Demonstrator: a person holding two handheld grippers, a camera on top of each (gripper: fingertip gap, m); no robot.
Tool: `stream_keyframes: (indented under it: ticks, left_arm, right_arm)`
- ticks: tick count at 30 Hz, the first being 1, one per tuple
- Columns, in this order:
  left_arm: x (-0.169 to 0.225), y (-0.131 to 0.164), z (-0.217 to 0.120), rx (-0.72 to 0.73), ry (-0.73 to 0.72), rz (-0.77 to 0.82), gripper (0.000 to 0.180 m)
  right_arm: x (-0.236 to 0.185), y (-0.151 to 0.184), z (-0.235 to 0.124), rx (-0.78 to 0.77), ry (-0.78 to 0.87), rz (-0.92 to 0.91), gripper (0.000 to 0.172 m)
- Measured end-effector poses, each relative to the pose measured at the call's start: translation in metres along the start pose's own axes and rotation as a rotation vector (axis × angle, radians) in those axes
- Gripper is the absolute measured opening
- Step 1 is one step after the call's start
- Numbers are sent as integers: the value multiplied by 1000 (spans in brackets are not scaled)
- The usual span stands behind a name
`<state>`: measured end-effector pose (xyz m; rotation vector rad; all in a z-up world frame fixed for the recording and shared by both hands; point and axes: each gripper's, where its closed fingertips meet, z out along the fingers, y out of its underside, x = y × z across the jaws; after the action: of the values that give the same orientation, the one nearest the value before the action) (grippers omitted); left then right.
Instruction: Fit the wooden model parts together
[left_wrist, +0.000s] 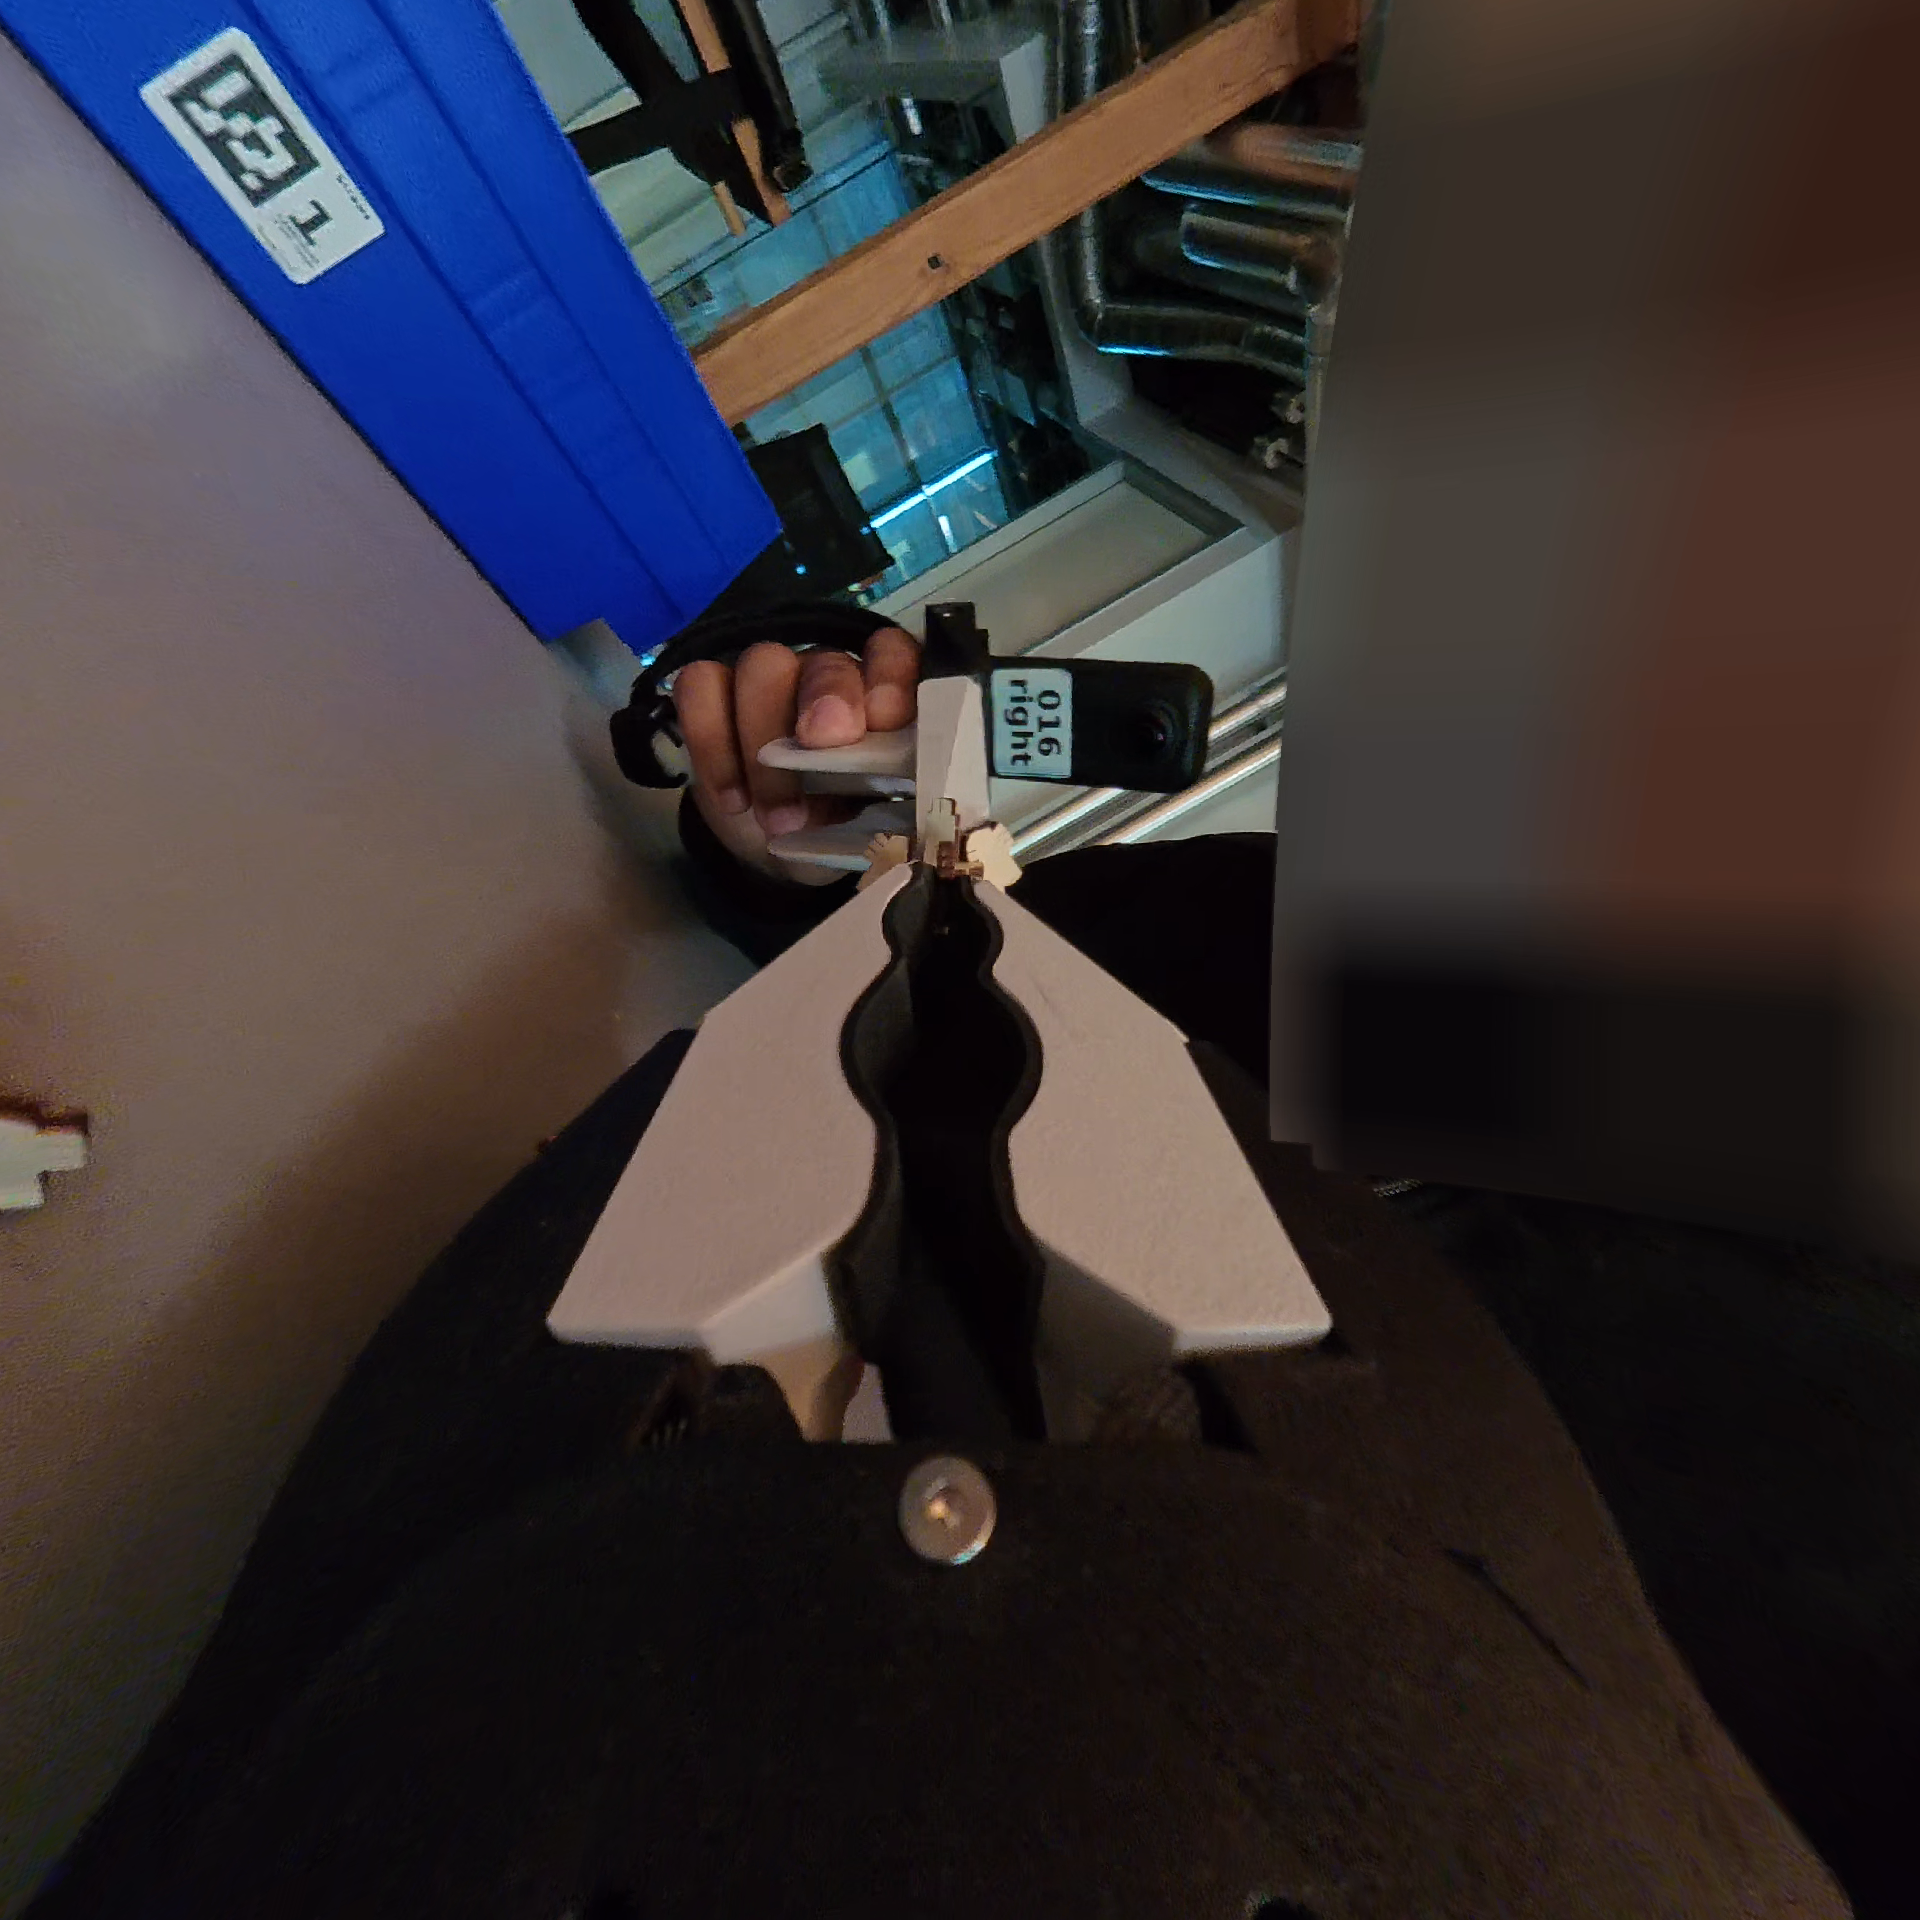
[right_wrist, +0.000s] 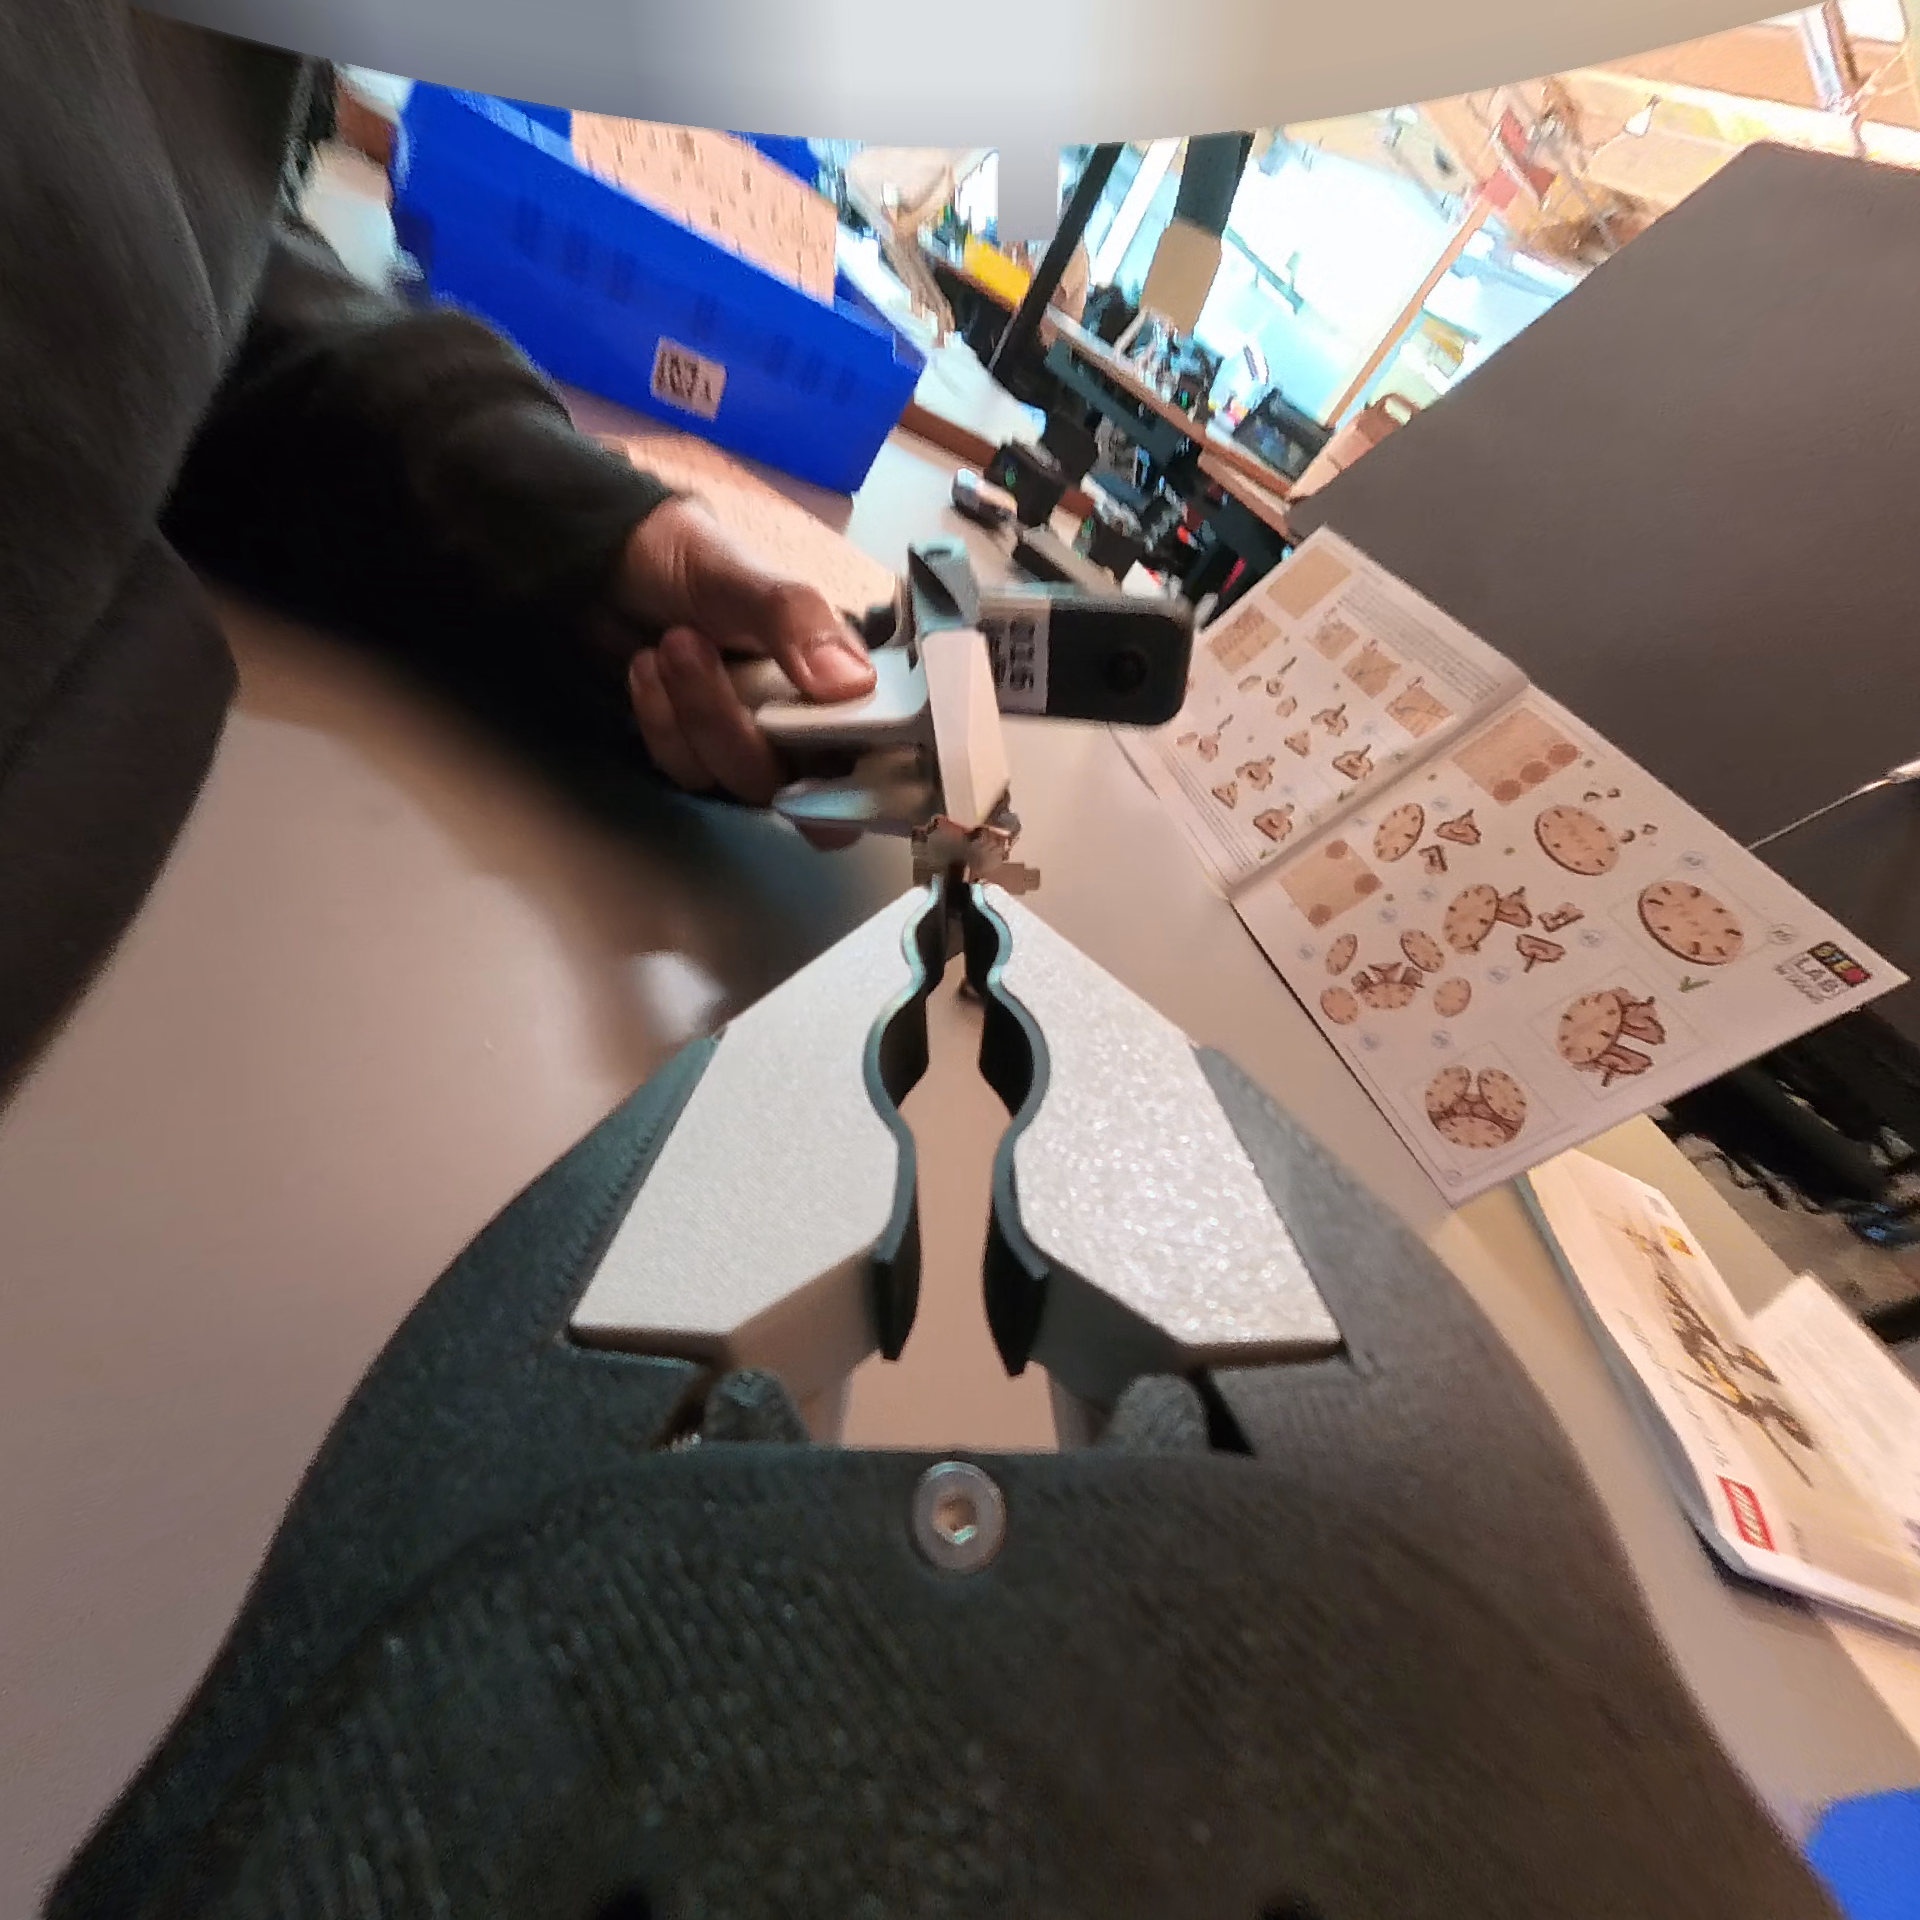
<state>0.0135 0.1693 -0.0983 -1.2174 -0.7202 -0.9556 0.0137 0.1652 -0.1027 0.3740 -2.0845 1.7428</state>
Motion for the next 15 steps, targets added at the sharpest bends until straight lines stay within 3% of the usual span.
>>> stream_keyframes:
  ticks: [12, 15]
  left_arm:
    - [-7, 4, -2, -23, -45, -20, 2]
    - [-15, 6, -3, -44, -118, 6, 1]
  right_arm:
    - [-4, 5, 2, -34, -23, 8, 0]
    - [-5, 11, 2, -77, -30, -11, 0]
